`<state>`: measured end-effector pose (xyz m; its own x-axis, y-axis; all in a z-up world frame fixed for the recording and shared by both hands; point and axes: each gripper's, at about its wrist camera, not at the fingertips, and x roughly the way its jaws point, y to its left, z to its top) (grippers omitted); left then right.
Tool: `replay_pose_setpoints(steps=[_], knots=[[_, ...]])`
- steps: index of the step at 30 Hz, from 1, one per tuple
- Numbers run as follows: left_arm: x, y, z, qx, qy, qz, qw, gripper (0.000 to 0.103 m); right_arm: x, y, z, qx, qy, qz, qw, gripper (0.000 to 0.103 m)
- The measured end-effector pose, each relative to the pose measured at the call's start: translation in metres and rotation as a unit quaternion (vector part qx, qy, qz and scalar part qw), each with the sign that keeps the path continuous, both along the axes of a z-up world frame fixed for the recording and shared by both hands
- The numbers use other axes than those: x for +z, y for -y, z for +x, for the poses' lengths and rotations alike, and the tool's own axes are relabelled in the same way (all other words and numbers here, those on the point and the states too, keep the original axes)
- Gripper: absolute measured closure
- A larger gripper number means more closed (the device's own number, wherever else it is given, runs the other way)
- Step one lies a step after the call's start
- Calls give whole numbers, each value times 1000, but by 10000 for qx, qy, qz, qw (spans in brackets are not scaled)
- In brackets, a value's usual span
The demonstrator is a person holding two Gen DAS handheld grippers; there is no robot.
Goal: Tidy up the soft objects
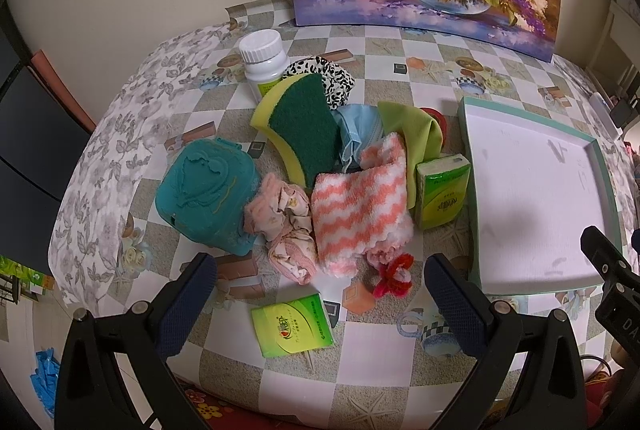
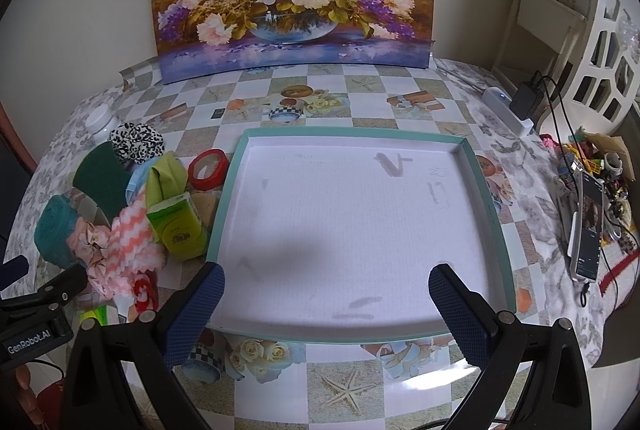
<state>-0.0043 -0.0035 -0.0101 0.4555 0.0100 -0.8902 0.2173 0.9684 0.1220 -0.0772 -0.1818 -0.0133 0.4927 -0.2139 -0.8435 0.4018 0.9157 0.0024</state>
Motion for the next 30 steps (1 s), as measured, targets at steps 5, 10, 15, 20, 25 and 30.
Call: replay_pose_setpoints(steps=[5,10,15,20,25,30], knots=[[-3,-2,6,54,-154,-1,9999,0,-1,-4,2,89,-29,-22,10000,0],[-26,-23,20,584,-678,-32,9960,0,-11,-17,14,510,-108,404,9978,0],[-47,-43,29,1036,-1166,-203,9876,0,-21,-36,24,796,-204,612,9947,0],[-62,-48,33,1243,-1468,-158,9812,0,-31,-49,36,1013,-347,843,9907,0],[-79,-54,37,1358,-1804,-166,9740,1,-41,-58,46,1050,-478,903,9892,0],[-93,-59,38,1417,-2068,-209,9678,19,-41,-68,50,1167,-459,868,9883,0]])
